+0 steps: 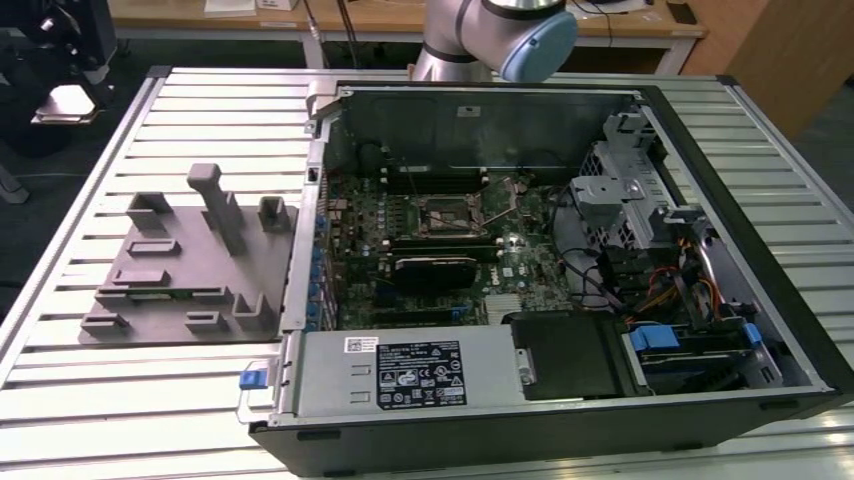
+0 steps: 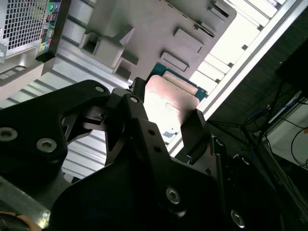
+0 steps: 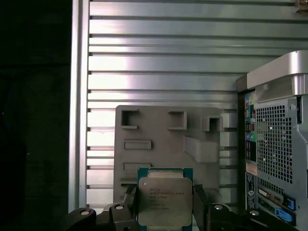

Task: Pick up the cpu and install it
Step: 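Pick up the cpu and move it towards the insertion slot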

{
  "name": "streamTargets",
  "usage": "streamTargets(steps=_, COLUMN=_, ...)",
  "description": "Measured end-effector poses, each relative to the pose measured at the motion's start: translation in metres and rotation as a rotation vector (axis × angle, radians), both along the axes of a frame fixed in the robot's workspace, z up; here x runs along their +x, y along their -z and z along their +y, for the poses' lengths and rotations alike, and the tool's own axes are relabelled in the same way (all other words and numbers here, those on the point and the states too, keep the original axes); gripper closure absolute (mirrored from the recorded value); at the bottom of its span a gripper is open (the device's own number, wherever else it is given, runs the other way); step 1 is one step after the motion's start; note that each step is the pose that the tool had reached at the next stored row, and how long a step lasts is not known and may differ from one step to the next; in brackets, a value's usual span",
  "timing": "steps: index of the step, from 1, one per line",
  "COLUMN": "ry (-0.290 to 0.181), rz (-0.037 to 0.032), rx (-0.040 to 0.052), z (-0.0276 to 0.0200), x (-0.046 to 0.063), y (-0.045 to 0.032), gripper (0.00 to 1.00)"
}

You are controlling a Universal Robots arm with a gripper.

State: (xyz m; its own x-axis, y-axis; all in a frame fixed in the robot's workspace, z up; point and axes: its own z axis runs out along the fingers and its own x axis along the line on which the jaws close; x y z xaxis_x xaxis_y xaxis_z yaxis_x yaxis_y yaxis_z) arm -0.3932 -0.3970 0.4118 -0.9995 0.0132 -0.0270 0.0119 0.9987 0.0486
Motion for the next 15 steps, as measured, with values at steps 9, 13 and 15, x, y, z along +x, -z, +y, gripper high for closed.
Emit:
streamTargets(steps=9, ry=0.000, rz=0.0000, rx=0.0000, z=0.0011, x=0.012, y=0.0000, gripper=0.46)
streamTargets(steps=13, ry=0.000, rz=0.0001, rx=-0.0001, z=0.0016, x=0.016, y=-0.0001, gripper=0.46)
streamTargets(steps=15, ry=0.000, rz=0.0001, rx=0.0000, z=0.0018, x=0.017, y=0.0000, gripper=0.46)
